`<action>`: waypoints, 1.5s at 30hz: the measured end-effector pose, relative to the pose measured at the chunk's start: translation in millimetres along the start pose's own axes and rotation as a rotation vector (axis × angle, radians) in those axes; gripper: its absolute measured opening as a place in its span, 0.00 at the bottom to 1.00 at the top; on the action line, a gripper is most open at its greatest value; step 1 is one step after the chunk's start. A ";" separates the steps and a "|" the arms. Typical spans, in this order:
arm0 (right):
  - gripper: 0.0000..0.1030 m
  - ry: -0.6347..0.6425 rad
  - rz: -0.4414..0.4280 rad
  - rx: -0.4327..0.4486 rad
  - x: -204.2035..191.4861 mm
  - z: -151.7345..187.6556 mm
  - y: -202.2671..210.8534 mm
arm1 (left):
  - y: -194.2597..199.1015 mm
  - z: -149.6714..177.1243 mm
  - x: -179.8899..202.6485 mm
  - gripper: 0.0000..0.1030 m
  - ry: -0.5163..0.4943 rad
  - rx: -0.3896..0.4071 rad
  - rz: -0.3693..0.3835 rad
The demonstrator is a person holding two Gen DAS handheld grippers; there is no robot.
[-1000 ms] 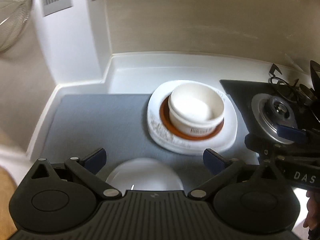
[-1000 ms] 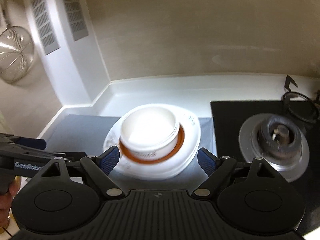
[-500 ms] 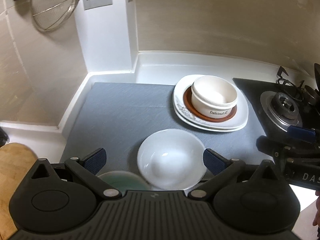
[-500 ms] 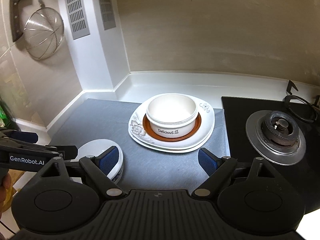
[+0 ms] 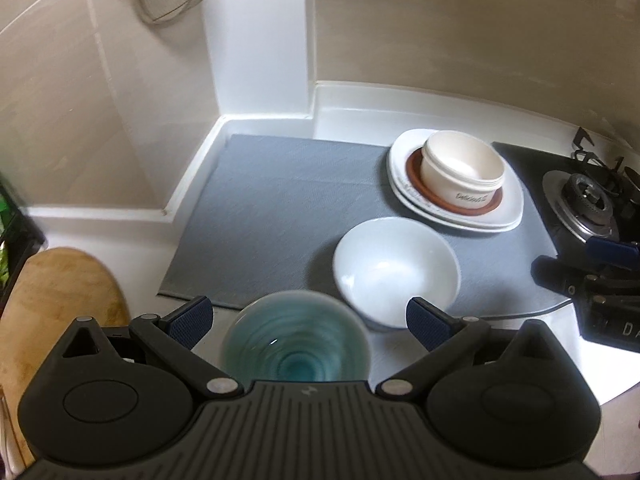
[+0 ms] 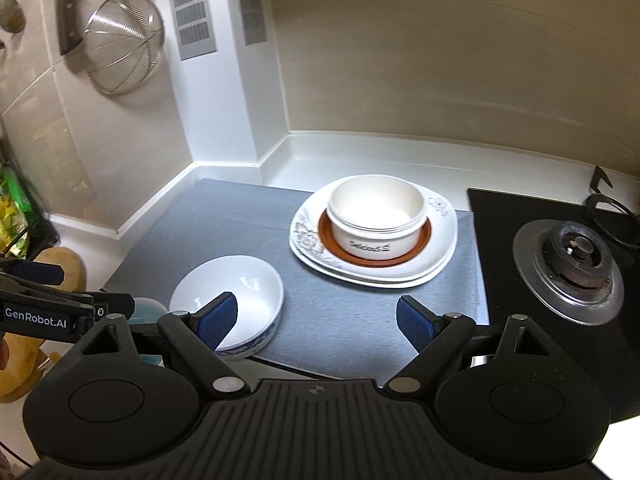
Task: Organize plates and bowls
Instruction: 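Withdraw both grippers and move toward the teal swirl bowl, then close the left gripper on the teal swirl bowl rim while the right gripper grips it too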
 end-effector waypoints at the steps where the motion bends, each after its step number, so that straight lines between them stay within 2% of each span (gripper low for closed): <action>1: 0.86 0.006 -0.007 -0.001 -2.4 -0.3 -0.2 | 0.7 1.9 -3.5 1.00 0.003 -0.005 -0.007; 13: 0.86 0.091 -0.151 -0.085 -32.2 -1.1 -21.7 | -7.5 27.2 -56.8 1.00 0.089 -0.104 -0.147; 21: 0.86 0.109 -0.208 -0.153 -42.7 3.7 -37.8 | -16.9 32.3 -77.7 1.00 0.141 -0.135 -0.174; 24: 0.86 0.122 -0.250 -0.189 -48.8 5.8 -45.7 | -26.5 29.9 -82.6 1.00 0.164 -0.152 -0.166; 29: 0.86 0.129 -0.333 -0.270 -61.8 10.9 -65.3 | -47.3 20.0 -89.2 1.00 0.194 -0.208 -0.084; 36: 0.86 0.009 -0.404 -0.367 -69.6 16.3 -93.4 | -74.4 13.4 -86.2 1.00 0.129 -0.255 -0.046; 45: 0.85 -0.086 -0.400 -0.436 -85.1 23.8 -118.5 | -95.4 12.7 -84.8 1.00 0.095 -0.298 -0.015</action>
Point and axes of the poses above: each gripper's, at about its wrist camera, not at the fingertips, and y roughly against the way its jaws point, x to its right, z to its underside, the point moved 3 cm from there along -y, roughly the way its jaws point, and after that the axes turned 8 degrees about y, right-handed, at the moved point
